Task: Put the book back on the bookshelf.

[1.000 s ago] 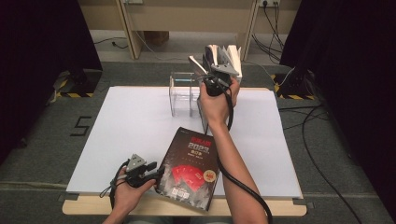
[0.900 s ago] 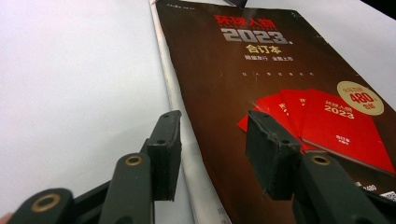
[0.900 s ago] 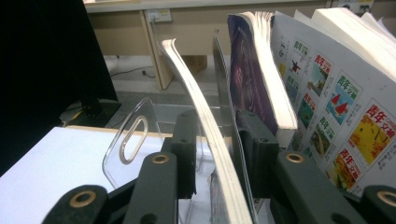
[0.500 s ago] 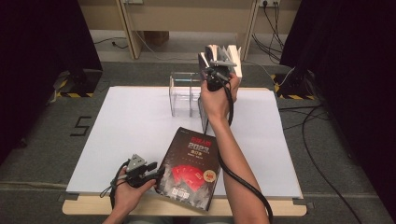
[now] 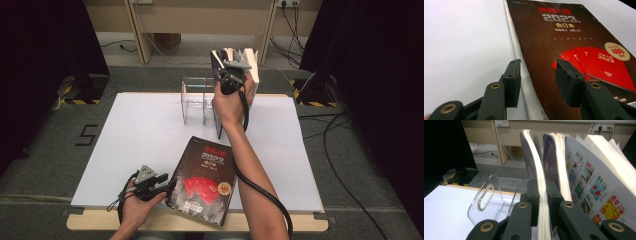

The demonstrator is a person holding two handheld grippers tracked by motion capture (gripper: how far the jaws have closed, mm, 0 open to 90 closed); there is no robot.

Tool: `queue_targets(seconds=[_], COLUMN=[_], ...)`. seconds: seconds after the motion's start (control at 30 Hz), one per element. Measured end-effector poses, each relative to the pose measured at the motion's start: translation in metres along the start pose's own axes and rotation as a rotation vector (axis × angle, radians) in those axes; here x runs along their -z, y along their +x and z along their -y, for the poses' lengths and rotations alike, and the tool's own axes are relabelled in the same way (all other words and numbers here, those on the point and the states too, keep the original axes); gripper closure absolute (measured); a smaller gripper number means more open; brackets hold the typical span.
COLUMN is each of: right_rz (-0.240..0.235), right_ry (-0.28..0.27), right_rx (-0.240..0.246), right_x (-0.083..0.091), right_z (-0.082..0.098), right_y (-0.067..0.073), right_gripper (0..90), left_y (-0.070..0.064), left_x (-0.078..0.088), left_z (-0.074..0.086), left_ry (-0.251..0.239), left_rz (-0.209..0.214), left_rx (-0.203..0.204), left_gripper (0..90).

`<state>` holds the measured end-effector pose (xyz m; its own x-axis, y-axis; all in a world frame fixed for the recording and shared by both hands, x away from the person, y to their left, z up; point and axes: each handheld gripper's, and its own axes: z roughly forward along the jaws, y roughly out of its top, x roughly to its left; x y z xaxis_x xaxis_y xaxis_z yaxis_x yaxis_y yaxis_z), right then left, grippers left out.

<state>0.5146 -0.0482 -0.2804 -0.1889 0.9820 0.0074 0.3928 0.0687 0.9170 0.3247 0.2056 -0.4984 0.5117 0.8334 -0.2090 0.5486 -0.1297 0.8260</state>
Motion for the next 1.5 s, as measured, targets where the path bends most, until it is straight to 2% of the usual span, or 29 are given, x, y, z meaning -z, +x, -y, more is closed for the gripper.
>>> queue_targets(seconds=[0.83,1.13,1.5], right_rz=[0.07,0.093,0.096], right_ry=[-0.052,-0.069,-0.072], right_rx=[0.018,-0.001,0.04], right_x=[-0.023,-0.024,-0.024], right_z=[0.011,0.013,0.016], right_y=[0.011,0.012,0.012], right_gripper=[84.6,84.0,72.5], left_y=[0.0,-0.001,-0.003], left_x=[0.001,0.001,-0.001], left_z=[0.0,0.0,0.002], left_ry=[-0.006,-0.004,0.003], left_rz=[0.009,0.013,0.019], left_rx=[-0.006,-0.01,-0.014], left_gripper=[54.9,54.9,54.9])
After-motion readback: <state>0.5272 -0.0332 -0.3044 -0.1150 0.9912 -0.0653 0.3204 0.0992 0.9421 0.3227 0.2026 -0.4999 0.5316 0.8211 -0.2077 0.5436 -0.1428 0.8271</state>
